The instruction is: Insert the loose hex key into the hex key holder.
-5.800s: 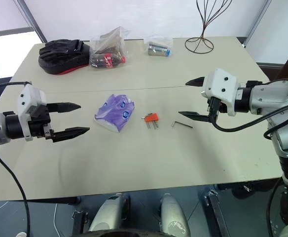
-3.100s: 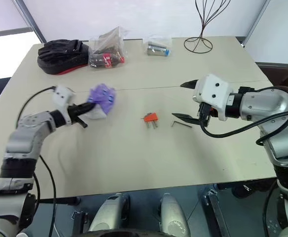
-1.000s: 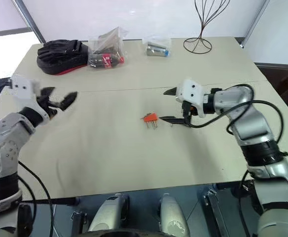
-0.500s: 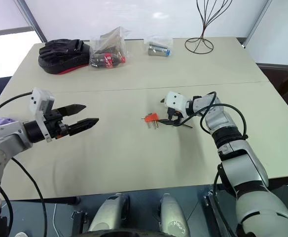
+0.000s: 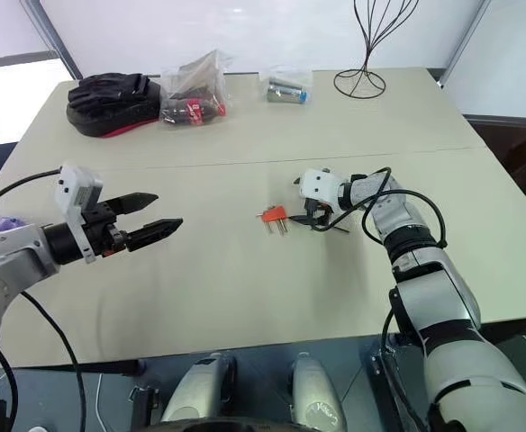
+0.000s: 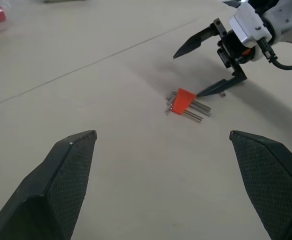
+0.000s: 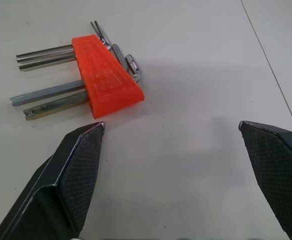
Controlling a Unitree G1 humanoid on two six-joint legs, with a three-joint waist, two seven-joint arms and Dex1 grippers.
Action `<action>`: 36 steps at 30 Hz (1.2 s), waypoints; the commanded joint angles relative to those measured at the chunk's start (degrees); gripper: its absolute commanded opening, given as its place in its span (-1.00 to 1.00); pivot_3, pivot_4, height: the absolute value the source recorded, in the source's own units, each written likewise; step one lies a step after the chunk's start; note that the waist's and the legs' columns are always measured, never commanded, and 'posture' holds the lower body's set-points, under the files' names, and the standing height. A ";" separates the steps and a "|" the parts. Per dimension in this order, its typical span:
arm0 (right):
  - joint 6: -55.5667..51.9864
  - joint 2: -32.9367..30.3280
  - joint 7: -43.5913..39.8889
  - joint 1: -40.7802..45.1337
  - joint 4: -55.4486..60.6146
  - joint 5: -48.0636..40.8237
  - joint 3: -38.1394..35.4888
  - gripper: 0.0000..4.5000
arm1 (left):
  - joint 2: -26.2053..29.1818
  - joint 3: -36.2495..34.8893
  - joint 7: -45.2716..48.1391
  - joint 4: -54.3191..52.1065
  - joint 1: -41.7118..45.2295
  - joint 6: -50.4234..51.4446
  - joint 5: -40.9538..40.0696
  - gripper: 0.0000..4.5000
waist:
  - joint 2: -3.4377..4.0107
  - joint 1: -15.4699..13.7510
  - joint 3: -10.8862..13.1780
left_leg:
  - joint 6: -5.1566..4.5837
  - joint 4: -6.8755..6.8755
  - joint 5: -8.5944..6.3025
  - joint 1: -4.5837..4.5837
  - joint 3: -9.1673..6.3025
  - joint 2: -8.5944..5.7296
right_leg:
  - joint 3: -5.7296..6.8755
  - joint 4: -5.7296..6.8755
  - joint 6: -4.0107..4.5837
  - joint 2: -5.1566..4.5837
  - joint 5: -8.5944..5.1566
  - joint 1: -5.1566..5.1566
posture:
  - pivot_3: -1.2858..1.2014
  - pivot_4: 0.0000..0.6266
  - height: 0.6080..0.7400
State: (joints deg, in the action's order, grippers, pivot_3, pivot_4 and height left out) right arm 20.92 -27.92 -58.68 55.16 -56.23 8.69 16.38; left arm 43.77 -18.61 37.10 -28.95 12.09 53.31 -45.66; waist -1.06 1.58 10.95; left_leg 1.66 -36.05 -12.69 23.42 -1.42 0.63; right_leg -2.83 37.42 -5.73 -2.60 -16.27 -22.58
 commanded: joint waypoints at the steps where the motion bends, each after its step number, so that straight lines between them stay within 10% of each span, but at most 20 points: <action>1: -2.68 1.27 -4.11 -2.01 4.28 -1.45 -0.05 1.00 | 0.79 0.31 -0.52 -1.52 1.10 -0.29 -0.48 0.98 | 0.00 0.24 0.00 | 0.00 0.00 0.00 0.00 -0.01 0.00 | 0.00 0.00 0.00 0.00 0.00 0.00 | 0.03 -0.52 1.00; 36: -13.27 3.18 -1.60 -9.15 14.16 -1.67 -1.24 1.00 | 0.88 2.82 0.97 0.54 -0.42 -6.08 2.68 0.98 | 0.00 0.77 -0.01 | 0.00 -0.04 0.00 -0.06 -0.07 -0.01 | 0.03 0.03 0.00 -0.01 0.00 0.10 | 0.03 -0.52 1.00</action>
State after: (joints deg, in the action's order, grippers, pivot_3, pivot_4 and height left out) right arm 8.39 -23.51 -61.58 46.07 -39.29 5.77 15.26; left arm 44.31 -15.83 37.49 -27.88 11.48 48.81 -43.50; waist -1.06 2.35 10.94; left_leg 1.66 -36.11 -12.70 23.36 -1.48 0.62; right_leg -2.80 37.45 -5.73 -2.61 -16.27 -22.46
